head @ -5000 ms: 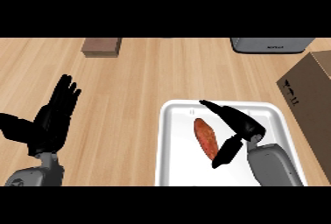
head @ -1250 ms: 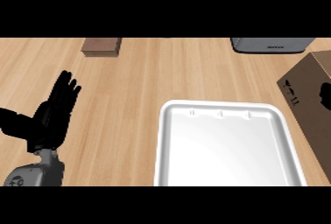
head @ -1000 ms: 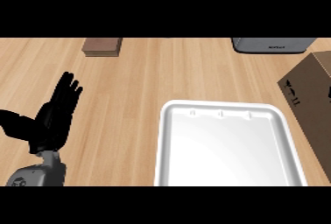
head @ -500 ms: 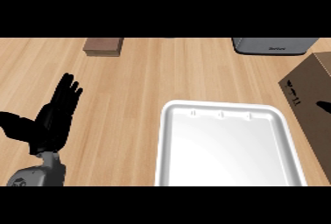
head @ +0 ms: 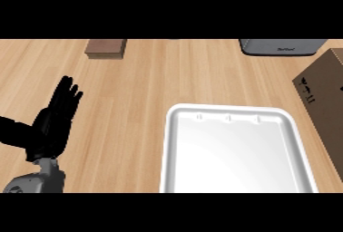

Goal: Pick the sweet potato from the tray and place it in the cardboard box

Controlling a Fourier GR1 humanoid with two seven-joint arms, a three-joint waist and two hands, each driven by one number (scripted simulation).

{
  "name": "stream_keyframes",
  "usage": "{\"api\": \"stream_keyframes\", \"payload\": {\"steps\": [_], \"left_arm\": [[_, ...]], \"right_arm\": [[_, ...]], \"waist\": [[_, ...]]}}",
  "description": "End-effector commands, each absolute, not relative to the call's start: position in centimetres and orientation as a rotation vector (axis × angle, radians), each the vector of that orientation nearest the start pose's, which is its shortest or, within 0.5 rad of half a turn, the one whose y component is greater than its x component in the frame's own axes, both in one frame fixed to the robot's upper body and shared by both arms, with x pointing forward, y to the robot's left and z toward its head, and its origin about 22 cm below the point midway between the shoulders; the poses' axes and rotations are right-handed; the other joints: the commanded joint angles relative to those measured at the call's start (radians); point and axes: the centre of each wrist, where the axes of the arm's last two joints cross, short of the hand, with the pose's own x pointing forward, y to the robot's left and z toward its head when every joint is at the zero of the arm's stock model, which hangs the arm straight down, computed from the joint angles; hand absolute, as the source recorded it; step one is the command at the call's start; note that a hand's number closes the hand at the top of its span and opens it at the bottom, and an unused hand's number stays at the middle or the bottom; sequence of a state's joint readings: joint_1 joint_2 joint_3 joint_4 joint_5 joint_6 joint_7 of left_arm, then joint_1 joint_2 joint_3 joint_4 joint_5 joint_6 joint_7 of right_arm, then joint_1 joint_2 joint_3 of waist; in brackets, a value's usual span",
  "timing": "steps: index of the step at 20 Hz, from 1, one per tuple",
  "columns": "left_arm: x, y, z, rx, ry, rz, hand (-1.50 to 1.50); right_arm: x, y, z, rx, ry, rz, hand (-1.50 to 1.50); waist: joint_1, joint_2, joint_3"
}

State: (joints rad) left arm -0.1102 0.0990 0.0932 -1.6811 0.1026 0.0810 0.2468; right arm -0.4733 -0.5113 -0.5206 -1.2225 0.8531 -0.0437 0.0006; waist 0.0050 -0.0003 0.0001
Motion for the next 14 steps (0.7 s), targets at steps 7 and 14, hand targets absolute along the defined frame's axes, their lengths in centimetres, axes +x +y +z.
{"api": "stream_keyframes", "payload": {"steps": [7,14], "left_arm": [[25.9,26.5,5.9,0.087,-1.55,0.114,0.0],[26.3,25.1,5.2,0.077,-1.555,0.121,0.0]], "right_arm": [[30.2,-45.5,17.3,-0.909,-1.686,-0.152,-1.5],[25.1,-51.4,17.1,-0.884,-1.73,-0.313,-1.5]], "waist": [[-0.023,-0.008,0.0],[-0.012,-0.001,0.0]]}}
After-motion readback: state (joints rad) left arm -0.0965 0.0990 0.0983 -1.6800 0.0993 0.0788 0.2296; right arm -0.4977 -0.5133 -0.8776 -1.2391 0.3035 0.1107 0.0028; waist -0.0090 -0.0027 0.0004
